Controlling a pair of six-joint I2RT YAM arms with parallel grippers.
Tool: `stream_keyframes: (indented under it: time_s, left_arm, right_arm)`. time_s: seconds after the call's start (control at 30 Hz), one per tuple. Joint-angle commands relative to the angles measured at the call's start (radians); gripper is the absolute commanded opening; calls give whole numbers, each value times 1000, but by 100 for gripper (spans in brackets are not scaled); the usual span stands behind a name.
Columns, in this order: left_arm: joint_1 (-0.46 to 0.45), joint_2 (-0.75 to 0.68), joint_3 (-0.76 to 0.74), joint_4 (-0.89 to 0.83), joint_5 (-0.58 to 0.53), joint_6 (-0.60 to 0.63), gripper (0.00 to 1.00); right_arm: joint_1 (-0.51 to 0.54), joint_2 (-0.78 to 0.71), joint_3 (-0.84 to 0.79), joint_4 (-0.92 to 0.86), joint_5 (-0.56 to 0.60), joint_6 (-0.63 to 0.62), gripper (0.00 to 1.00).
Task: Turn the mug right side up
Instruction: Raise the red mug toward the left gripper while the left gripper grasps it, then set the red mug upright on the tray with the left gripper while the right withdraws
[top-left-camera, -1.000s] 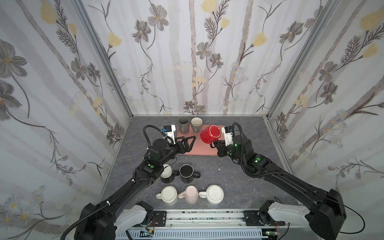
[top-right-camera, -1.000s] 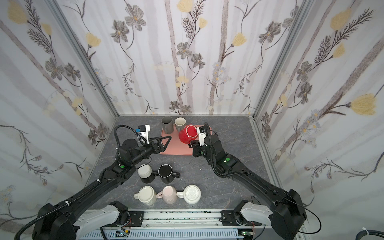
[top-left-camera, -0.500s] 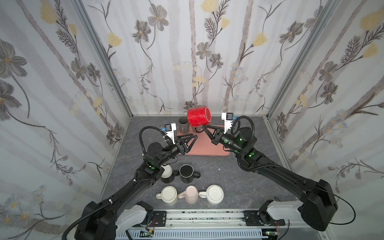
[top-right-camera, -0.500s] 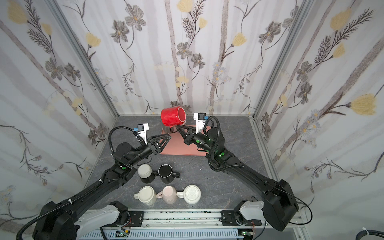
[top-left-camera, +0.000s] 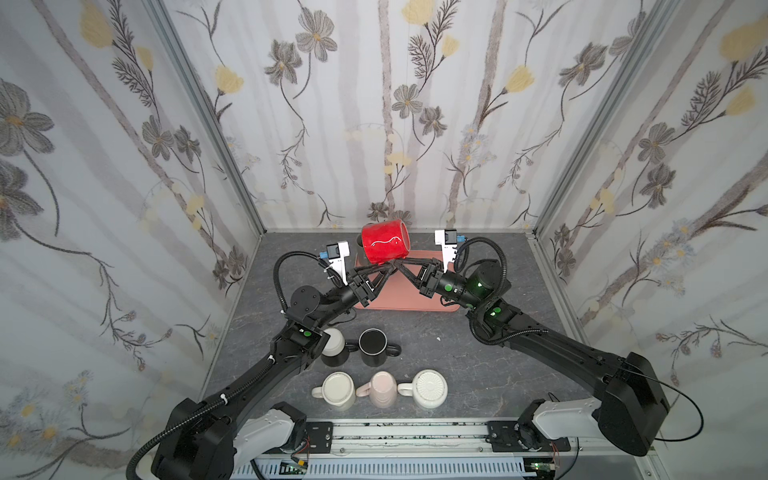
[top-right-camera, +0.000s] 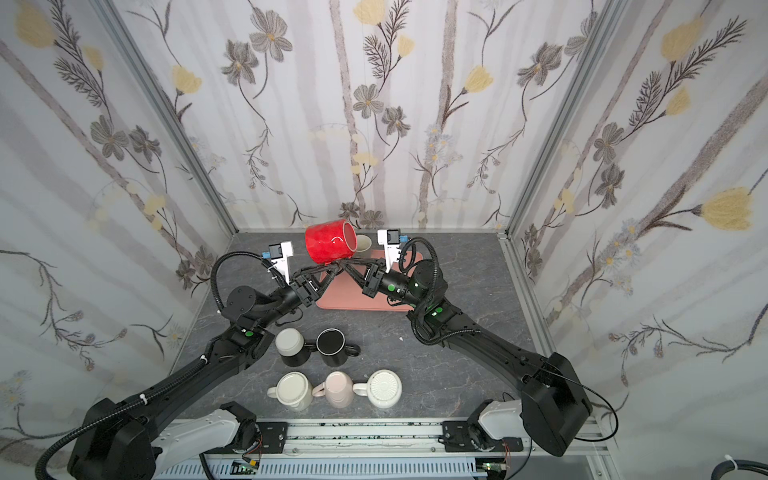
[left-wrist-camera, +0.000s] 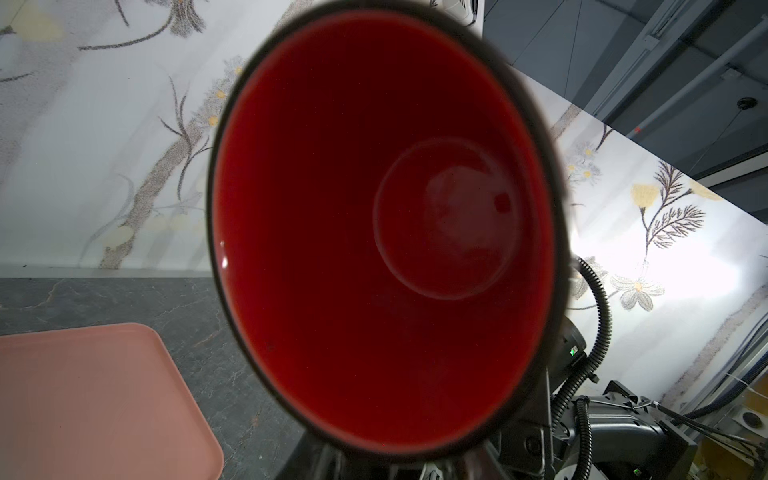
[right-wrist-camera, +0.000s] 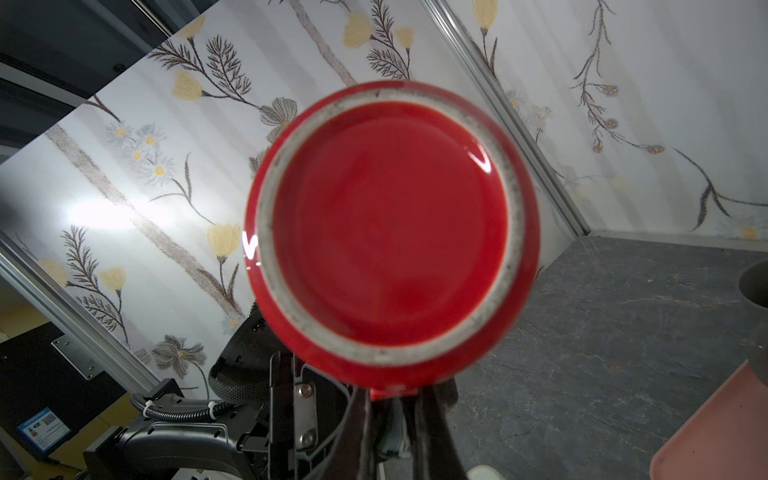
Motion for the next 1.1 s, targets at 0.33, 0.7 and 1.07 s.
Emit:
stream_keyframes:
  time_s: [0.33, 0.7, 1.07]
  left_arm:
    - [3, -9, 25, 35, -13, -27, 0]
    - [4, -40, 135, -436, -154, 128, 0]
    - [1, 184, 355, -1134, -514, 334, 0]
  right_arm:
    - [1, -3, -18, 113, 8, 13, 4]
    - [-6, -119, -72, -127, 178, -130, 45]
    - [-24, -235, -177, -302, 300, -198, 54]
